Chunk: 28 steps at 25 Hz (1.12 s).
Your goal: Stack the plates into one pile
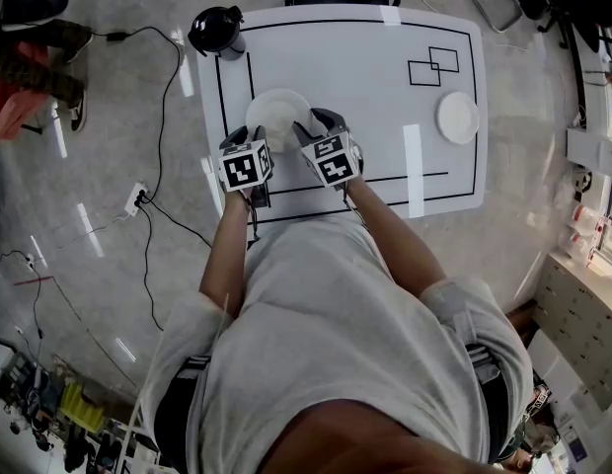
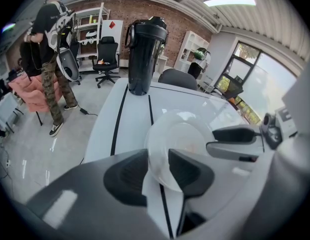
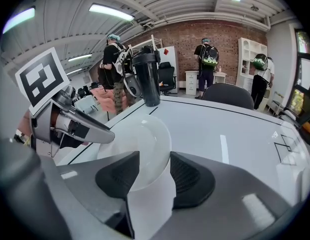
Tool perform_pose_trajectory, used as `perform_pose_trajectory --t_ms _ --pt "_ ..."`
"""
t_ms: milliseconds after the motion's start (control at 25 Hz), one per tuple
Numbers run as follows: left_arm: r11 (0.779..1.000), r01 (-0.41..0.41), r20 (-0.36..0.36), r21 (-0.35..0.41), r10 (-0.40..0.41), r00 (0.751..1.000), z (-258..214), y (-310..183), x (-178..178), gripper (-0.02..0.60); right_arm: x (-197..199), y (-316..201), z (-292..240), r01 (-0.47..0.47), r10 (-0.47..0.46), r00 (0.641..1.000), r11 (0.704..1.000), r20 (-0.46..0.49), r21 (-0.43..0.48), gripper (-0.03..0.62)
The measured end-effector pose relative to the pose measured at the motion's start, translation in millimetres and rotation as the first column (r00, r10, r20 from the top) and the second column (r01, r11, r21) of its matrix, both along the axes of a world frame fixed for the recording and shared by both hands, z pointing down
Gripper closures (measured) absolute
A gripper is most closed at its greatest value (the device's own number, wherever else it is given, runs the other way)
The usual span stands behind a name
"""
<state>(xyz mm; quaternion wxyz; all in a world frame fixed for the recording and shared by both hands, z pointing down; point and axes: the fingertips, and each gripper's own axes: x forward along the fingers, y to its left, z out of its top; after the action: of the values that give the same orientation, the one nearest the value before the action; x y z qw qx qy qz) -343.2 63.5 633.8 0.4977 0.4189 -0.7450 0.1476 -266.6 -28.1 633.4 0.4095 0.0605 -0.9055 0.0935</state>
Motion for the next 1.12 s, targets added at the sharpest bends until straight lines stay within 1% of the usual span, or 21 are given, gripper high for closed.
perform_pose_trajectory --t_ms 200,480,840,960,1040,1120 --pt "1.0 -0.003 0.01 -0.006 0.004 1.0 1.6 -0.7 -3.4 0.453 -1.4 0.9 4.0 0.01 -0.01 1.0 1.0 -0.013 0.006 0.395" --pt "1.0 -0.007 -0.002 -0.013 0.006 1.0 9.1 0.1 -4.7 0.453 -2.4 2.1 12.3 0.012 -0.011 0.999 1.0 -0.034 0.003 0.391" --pt "1.0 -0.029 0.012 -0.01 0.029 1.0 10.6 0.2 -5.3 0.453 -2.9 1.5 17.3 -0.006 0.007 0.999 1.0 -0.048 0.015 0.393" --pt "0.999 -0.045 0.026 -0.007 0.045 0.999 11.1 0.1 -6.4 0.453 -5.7 1.9 16.3 -0.012 0.013 0.999 1.0 -0.035 0.019 0.382" --pt "0.999 -0.039 0.03 0.008 0.039 0.999 8.3 0.2 -6.9 0.453 -6.4 1.9 14.1 -0.019 0.019 1.0 1.0 -0.015 0.02 0.361" --pt "0.999 -0.026 0.038 0.031 0.024 0.999 1.3 1.1 -7.8 0.453 -5.1 -0.5 10.3 -0.037 0.037 0.999 0.999 0.007 0.024 0.361"
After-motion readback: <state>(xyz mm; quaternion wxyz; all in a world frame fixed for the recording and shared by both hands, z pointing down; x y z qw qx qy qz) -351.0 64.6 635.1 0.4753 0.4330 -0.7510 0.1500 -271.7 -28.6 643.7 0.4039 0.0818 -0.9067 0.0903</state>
